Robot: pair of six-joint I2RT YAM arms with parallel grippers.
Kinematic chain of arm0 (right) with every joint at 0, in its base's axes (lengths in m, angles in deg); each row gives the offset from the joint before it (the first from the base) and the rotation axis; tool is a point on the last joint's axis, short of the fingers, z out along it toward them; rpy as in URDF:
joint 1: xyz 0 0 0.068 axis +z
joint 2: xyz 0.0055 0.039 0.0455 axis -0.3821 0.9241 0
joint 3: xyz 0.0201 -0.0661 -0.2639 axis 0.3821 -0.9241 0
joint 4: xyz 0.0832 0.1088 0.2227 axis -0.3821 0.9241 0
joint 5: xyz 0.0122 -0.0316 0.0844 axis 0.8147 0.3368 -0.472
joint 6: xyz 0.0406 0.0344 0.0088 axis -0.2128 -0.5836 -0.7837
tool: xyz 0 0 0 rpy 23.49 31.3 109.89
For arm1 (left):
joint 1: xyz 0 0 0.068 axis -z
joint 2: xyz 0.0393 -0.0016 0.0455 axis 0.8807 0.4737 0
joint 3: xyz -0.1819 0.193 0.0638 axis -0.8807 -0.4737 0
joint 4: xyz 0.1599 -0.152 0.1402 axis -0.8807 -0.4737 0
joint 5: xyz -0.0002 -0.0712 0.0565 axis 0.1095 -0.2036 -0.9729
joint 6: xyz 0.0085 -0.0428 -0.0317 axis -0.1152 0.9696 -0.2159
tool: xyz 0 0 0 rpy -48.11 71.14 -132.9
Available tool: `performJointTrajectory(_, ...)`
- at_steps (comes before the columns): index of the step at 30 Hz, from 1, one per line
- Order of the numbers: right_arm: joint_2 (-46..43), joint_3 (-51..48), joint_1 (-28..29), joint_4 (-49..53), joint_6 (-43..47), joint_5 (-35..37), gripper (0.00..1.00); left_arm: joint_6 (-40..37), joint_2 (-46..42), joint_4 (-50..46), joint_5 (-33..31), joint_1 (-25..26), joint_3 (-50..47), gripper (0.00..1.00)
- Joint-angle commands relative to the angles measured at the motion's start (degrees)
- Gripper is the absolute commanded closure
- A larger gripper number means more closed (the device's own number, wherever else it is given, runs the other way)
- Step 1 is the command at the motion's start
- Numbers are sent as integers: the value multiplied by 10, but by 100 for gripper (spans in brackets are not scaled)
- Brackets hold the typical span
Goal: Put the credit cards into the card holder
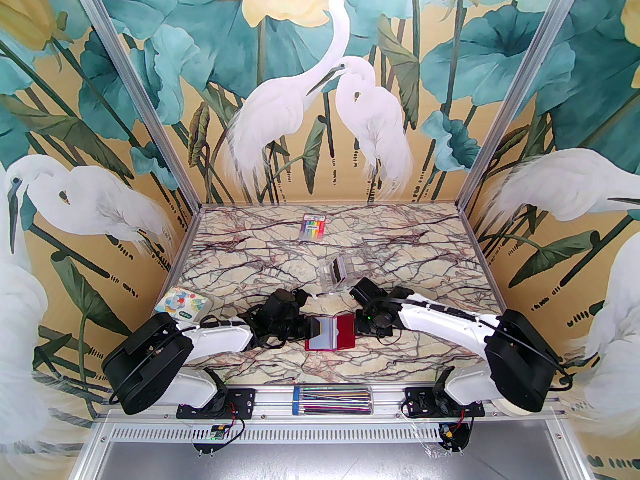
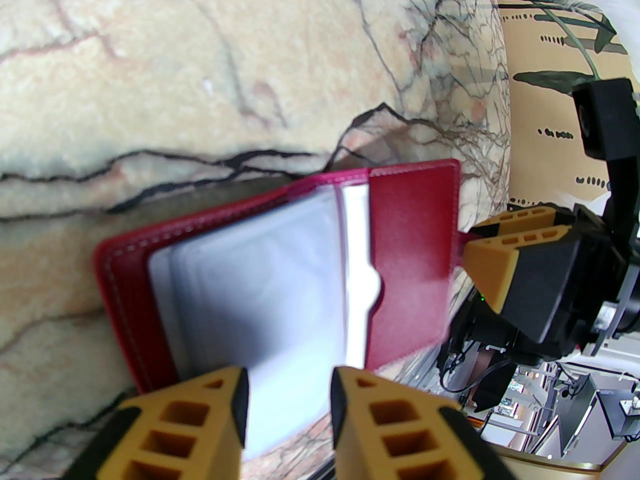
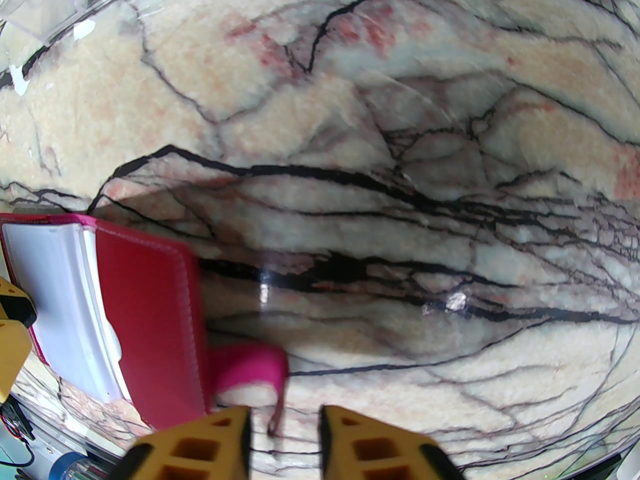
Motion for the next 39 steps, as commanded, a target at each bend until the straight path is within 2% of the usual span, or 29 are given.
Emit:
performJointTrajectory(1, -46, 41, -2, 36, 12, 16, 57, 1, 3, -4, 0, 5, -1, 67)
performJointTrajectory(5, -96, 73, -2, 40, 11, -7, 56, -1, -5, -14, 0, 5, 3, 68)
performJointTrajectory(9, -103, 86, 5, 1, 3, -62, 59, -2, -8, -15, -1, 5, 4, 68)
performJointTrajectory(16, -16, 114, 35, -23, -1, -76, 67, -5, -15, -23, -4, 5, 5, 68)
performJointTrajectory(24, 70, 75, 35, -67, -15, -69, 72, -4, -15, -23, -4, 5, 2, 68)
performJointTrajectory(39, 124, 34, 35, -103, -30, -66, 75, -4, -15, -22, -5, 5, -1, 68)
